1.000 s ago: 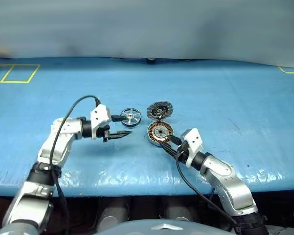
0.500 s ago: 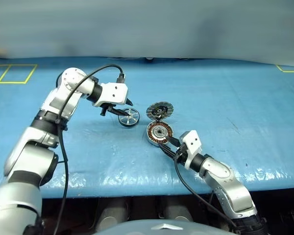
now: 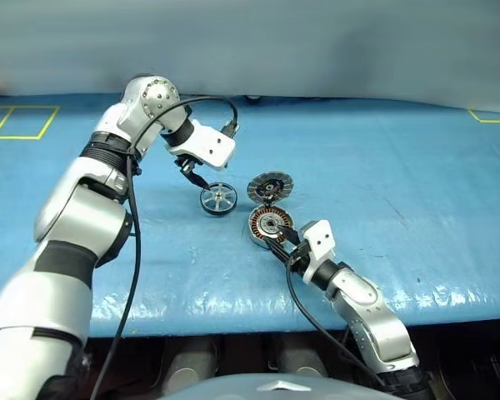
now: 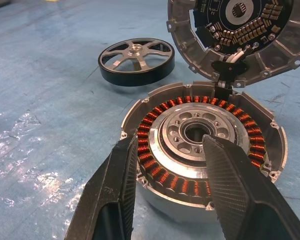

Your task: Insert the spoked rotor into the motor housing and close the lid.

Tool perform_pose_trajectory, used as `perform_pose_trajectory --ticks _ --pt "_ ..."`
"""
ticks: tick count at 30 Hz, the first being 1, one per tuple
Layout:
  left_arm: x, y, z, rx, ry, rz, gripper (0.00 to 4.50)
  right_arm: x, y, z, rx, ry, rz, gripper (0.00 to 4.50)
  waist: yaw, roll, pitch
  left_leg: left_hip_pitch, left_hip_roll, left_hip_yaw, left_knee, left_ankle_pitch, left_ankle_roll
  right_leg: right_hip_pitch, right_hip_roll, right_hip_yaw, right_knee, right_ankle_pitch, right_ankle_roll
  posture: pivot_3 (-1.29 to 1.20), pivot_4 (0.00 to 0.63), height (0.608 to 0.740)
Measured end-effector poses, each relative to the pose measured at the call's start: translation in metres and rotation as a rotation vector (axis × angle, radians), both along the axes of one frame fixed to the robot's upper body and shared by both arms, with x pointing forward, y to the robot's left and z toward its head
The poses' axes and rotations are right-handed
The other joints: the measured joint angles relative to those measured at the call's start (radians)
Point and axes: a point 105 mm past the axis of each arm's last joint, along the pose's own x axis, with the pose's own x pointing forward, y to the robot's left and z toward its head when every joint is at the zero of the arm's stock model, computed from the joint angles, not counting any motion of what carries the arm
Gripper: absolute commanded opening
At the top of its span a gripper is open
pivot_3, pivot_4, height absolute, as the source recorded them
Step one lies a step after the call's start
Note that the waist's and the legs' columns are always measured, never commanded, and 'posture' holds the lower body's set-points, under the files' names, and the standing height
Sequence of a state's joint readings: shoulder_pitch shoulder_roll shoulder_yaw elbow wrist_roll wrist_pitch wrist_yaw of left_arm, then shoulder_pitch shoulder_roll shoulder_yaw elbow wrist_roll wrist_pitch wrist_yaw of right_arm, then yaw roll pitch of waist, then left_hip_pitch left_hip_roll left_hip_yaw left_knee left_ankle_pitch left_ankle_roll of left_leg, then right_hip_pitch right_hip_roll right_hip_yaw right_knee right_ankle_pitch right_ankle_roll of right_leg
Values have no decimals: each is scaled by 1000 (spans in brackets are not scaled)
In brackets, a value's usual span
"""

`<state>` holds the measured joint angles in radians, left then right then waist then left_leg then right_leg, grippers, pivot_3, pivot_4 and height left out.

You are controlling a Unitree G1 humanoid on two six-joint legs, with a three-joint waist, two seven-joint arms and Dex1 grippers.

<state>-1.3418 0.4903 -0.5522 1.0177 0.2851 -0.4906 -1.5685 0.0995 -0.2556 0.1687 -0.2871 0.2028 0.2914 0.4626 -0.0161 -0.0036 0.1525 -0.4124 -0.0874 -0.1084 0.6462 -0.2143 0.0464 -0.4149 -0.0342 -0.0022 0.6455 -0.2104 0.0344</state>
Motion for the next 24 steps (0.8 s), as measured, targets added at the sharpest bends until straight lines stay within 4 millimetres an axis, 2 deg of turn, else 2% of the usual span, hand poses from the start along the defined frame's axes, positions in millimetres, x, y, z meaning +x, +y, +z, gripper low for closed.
perform_pose_trajectory --ticks 2,9,19,24 --pt "0 3 -1 23 -2 -6 3295 -1 -2 0 -16 0 11 2162 0 0 1 0 0 0 1 0 0 0 0 0 0 0 0 0 150 740" --pt "5 8 23 57 -89 -17 3295 -4 -10 1 -45 25 37 2162 4 -3 3 0 0 0 2 0 1 1 0 -1 0 0 1 0 150 740" --pt "6 13 0 251 -97 -52 3295 -5 -14 2 -61 45 45 2162 3 -3 4 0 0 0 3 0 1 1 0 -1 1 0 1 0 150 740" --pt "9 4 -14 300 -117 -77 3295 -5 -14 3 -64 47 42 2162 4 -3 4 -1 -1 0 4 0 1 1 0 -1 2 0 2 0 150 740"
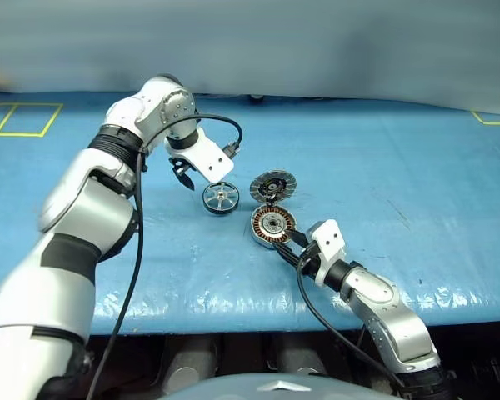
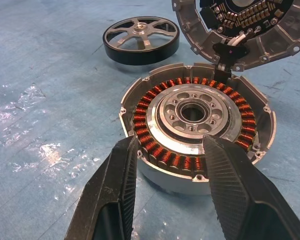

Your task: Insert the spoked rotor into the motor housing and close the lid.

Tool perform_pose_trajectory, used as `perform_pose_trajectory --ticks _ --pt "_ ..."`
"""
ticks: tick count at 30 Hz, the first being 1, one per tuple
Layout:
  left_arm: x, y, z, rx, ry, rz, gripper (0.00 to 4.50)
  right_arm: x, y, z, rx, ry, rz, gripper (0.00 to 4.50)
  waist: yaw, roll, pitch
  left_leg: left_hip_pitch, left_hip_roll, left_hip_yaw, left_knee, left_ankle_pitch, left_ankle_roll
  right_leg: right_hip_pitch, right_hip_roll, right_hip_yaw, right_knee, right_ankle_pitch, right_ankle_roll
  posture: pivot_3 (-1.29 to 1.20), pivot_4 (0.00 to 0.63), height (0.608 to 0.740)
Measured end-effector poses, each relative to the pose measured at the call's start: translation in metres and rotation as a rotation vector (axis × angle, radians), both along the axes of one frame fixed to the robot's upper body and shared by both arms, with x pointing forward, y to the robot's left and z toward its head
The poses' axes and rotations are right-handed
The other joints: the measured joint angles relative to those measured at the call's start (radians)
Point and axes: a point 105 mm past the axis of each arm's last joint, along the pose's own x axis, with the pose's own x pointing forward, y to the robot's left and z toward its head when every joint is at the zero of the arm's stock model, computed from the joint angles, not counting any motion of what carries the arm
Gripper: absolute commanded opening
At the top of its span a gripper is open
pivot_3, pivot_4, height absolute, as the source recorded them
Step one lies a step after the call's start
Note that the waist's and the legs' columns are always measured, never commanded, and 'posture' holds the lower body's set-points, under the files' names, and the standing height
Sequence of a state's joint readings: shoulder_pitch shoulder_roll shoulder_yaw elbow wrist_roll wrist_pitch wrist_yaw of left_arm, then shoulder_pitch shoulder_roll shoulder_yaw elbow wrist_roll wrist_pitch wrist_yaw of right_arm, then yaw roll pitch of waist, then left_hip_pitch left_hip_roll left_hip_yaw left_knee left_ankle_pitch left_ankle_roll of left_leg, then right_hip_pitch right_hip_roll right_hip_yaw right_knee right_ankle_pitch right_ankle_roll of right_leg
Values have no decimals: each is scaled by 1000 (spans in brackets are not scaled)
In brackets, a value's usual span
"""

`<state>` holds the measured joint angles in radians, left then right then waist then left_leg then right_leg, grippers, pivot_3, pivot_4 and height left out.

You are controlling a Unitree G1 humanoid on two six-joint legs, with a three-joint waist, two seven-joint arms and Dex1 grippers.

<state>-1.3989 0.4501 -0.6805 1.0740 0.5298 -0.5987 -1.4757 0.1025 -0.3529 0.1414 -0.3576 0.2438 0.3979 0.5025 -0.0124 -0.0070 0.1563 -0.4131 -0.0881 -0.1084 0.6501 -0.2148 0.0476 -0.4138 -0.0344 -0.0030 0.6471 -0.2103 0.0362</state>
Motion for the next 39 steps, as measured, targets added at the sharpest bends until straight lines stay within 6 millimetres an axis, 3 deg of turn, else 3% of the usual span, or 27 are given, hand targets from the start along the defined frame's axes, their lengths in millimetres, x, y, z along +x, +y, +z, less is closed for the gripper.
perform_pose_trajectory --ticks 7,19,24,39 --pt "1 -14 -16 27 -6 -29 3295 -1 1 0 1 1 1 2162 -1 0 0 0 0 0 1 0 0 0 0 0 1 0 0 0 150 740" --pt "2 -15 -39 80 -20 -33 3295 -3 1 -2 4 8 -3 2162 -1 0 0 0 0 0 3 0 0 0 0 0 4 0 0 0 150 740" --pt "0 -24 -57 78 -17 -50 3295 -5 2 -2 7 10 0 2162 -1 0 0 0 0 0 5 0 0 0 0 0 5 0 0 0 150 740" --pt "4 -25 -56 10 -19 5 3295 -8 2 -5 6 27 -3 2162 0 0 0 0 -1 1 10 0 0 -1 -1 0 13 -2 2 0 150 740"
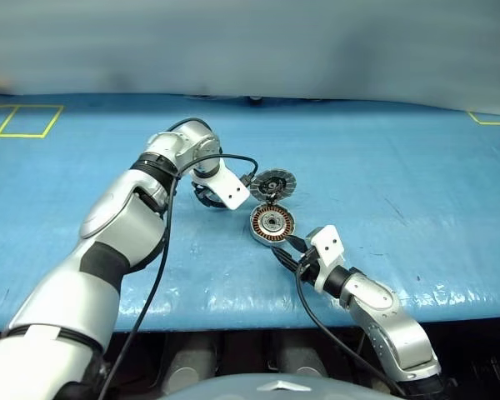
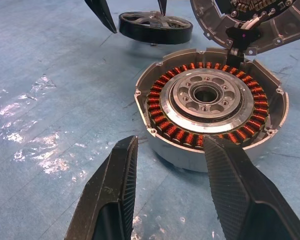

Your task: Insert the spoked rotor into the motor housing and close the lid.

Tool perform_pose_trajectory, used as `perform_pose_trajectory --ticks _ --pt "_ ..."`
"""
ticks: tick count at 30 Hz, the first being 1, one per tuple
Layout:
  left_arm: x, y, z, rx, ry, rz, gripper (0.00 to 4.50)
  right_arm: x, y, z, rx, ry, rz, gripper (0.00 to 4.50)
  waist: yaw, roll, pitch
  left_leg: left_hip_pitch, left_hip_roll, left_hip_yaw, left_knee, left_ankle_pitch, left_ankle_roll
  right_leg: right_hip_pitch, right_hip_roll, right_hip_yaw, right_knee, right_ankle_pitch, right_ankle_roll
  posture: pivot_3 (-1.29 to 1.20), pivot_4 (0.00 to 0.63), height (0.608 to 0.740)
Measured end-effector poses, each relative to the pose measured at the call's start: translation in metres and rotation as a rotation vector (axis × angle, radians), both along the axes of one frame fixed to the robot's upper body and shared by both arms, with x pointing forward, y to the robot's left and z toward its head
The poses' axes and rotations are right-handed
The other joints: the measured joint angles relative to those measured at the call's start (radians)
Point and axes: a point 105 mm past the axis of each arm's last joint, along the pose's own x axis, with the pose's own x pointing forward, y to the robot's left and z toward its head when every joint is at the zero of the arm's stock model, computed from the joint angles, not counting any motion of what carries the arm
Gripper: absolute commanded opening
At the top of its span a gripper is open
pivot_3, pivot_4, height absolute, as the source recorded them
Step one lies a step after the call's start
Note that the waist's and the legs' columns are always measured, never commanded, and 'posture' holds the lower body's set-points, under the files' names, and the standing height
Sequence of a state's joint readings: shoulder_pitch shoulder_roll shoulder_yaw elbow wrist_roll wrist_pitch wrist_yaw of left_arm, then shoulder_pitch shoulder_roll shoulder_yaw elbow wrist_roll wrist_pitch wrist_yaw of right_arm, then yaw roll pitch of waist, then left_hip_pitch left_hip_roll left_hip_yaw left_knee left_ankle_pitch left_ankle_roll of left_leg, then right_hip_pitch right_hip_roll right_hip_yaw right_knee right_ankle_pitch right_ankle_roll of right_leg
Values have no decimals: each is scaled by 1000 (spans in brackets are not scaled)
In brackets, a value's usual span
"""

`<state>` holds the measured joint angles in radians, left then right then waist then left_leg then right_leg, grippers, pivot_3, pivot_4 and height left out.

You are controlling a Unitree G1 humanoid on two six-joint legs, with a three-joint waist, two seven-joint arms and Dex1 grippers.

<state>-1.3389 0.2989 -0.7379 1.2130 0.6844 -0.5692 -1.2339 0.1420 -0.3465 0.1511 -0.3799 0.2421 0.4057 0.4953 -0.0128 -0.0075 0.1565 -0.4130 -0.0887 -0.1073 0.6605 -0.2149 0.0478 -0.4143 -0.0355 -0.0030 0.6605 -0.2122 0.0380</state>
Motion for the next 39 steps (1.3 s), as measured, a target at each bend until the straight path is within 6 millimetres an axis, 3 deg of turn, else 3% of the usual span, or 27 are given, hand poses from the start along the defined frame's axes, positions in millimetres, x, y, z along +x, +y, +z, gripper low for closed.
perform_pose_trajectory --ticks 6,14,18,24,39 --pt "0 9 16 15 33 40 3295 0 -1 -1 -5 4 1 2162 0 0 0 0 0 0 0 0 0 0 0 0 0 0 0 0 150 740" --pt "9 -2 44 -73 -30 78 3295 -1 0 -1 -9 11 3 2162 0 0 0 0 0 0 0 0 0 0 0 0 0 0 0 0 150 740" --pt "12 -7 38 -100 -56 86 3295 -1 0 -1 -9 11 6 2162 -1 0 0 0 0 0 0 0 0 0 0 0 0 0 0 0 150 740" --pt "7 0 13 -68 -15 95 3295 -2 2 0 -7 11 11 2162 -1 0 0 0 0 0 0 0 0 0 0 0 0 0 0 0 150 740" --pt "6 9 -2 -73 -10 119 3295 -2 2 0 -8 10 16 2162 1 0 0 0 0 0 0 0 0 0 0 0 0 0 0 0 150 740"
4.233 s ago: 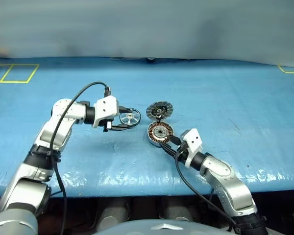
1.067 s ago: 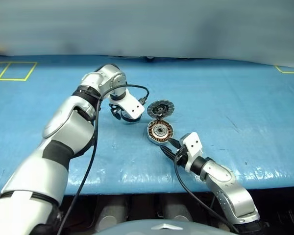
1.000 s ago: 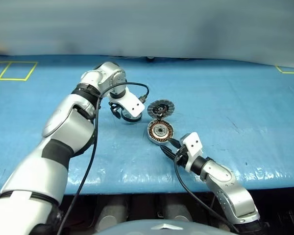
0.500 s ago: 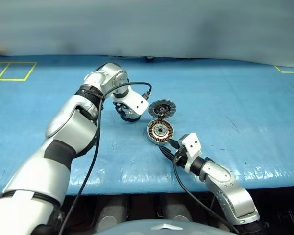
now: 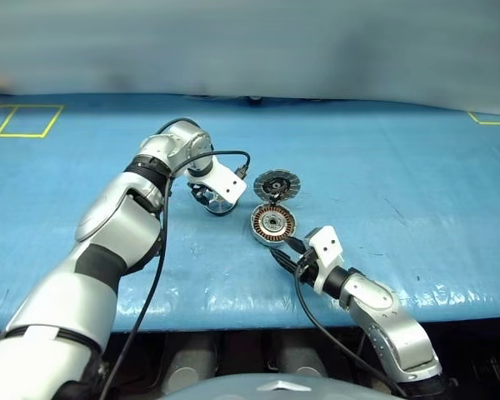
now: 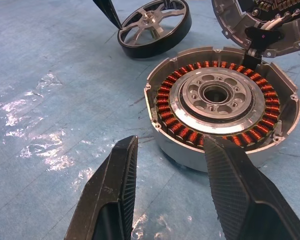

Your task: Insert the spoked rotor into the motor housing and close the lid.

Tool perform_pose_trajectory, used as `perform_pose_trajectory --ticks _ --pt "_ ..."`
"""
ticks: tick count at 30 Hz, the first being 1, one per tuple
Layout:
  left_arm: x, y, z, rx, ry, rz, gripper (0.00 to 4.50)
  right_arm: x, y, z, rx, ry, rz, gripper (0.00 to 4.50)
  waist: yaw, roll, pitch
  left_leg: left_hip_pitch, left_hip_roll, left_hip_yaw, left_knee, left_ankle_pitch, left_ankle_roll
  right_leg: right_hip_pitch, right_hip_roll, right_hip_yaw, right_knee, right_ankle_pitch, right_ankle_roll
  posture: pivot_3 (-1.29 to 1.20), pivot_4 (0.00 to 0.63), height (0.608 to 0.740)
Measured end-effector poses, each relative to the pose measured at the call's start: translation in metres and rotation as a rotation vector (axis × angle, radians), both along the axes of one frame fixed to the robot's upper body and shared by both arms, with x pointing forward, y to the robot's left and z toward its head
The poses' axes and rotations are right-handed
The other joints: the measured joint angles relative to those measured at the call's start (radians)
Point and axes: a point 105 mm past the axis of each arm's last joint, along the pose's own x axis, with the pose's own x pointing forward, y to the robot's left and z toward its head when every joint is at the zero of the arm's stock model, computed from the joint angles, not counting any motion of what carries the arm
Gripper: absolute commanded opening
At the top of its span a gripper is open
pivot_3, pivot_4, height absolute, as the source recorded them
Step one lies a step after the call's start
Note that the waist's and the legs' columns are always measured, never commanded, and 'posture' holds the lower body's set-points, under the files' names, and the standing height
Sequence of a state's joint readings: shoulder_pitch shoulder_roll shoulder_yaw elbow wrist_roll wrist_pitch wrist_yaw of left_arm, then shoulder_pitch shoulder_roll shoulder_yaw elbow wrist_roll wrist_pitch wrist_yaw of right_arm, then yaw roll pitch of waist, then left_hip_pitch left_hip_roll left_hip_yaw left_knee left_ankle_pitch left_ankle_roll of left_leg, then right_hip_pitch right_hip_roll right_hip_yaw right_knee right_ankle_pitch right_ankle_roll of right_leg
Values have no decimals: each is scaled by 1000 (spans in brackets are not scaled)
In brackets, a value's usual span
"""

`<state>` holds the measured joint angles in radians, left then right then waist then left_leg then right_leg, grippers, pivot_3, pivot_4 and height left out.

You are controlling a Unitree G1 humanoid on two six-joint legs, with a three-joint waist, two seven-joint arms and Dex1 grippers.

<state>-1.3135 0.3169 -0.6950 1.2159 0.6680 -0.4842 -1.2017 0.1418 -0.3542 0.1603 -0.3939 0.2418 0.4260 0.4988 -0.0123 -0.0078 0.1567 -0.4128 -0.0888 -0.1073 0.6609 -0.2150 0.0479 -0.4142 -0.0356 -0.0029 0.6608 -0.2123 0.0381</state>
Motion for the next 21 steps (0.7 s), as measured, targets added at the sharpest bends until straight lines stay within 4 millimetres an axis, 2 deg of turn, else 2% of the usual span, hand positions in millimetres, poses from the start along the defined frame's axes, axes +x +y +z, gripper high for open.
perform_pose_trajectory --ticks 3,7,16,19,21 --pt "-1 1 -3 1 7 0 3295 0 0 0 0 1 1 2162 -1 0 0 0 0 0 0 0 0 0 0 0 0 0 0 0 150 740" --pt "-4 1 -13 -5 22 -2 2116 0 0 0 0 1 0 2162 -1 0 0 0 0 0 0 0 0 0 0 0 0 0 0 0 150 740" --pt "-3 0 -16 2 4 -13 2116 -1 0 -1 0 4 -1 2162 0 0 0 2 0 0 1 0 0 2 0 0 1 0 0 0 150 740" --pt "-4 0 -16 -9 0 -24 1651 0 0 -1 -1 5 -3 2162 1 1 -1 2 0 0 1 0 0 2 0 0 1 0 0 0 150 740" --pt "-3 0 -16 -39 -2 -18 1636 0 0 -1 -2 7 -5 2162 1 1 -1 3 0 0 1 0 0 3 0 0 1 0 0 0 150 740"
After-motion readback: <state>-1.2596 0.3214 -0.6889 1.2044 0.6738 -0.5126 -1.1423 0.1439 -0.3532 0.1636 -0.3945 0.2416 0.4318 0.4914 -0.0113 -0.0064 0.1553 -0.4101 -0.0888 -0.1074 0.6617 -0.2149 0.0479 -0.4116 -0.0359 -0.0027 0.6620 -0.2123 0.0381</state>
